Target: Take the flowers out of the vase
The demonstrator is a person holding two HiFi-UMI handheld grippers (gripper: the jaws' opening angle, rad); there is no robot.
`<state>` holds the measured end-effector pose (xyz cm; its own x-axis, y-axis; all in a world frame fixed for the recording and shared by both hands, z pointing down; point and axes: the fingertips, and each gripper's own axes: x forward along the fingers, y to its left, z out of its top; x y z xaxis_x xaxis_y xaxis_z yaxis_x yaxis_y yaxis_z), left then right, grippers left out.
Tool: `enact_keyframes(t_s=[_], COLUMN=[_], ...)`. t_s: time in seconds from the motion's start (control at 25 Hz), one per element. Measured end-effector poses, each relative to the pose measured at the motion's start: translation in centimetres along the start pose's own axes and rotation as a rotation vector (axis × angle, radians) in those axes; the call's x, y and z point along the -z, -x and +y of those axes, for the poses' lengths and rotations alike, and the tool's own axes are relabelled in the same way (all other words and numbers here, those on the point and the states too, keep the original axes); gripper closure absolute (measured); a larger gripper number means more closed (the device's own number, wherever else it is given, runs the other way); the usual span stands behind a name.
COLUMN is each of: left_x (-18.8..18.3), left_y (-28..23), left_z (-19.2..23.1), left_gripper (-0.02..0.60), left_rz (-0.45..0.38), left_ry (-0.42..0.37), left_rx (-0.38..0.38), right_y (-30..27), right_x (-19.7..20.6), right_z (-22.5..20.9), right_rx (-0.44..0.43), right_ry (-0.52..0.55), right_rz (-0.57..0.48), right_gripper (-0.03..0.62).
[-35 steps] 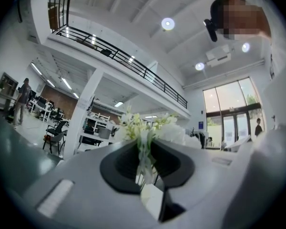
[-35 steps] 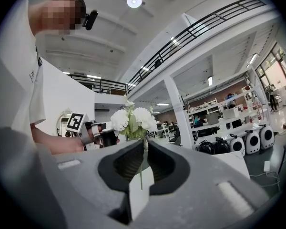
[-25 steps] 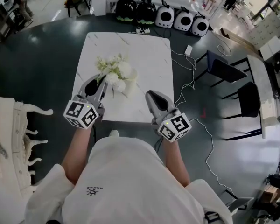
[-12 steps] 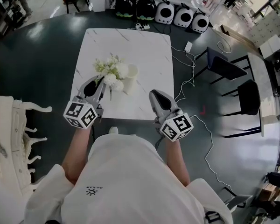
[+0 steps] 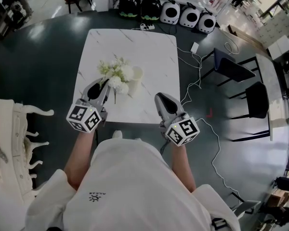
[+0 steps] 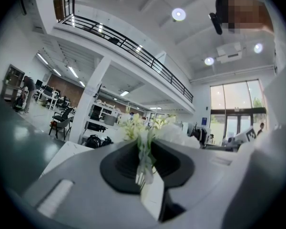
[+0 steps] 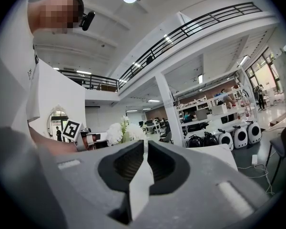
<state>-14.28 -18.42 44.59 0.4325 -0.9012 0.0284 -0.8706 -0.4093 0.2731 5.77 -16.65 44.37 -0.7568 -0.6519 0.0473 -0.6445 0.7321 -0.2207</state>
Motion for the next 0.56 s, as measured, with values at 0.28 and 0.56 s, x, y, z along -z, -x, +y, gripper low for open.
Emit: enact_keyframes(t_s=[0.28, 0.56], left_x=[-0.21, -0.19], left_y=[-0.22, -0.29], left_z=[-0.04, 0.03], left_gripper=[0.534, 0.534], left_rz=[0.001, 0.002], left_ry=[-0.003, -0.001], left_rx=[0.005, 0.008], right_y=[-0.06, -0.21], right_x=[0.00, 0.06], right_z=[0.02, -0.06], right_rx=[0.008, 0.014], right_ry=[0.004, 0.007], right_rz=[0.004, 0.005], right_gripper=[0.568, 0.569])
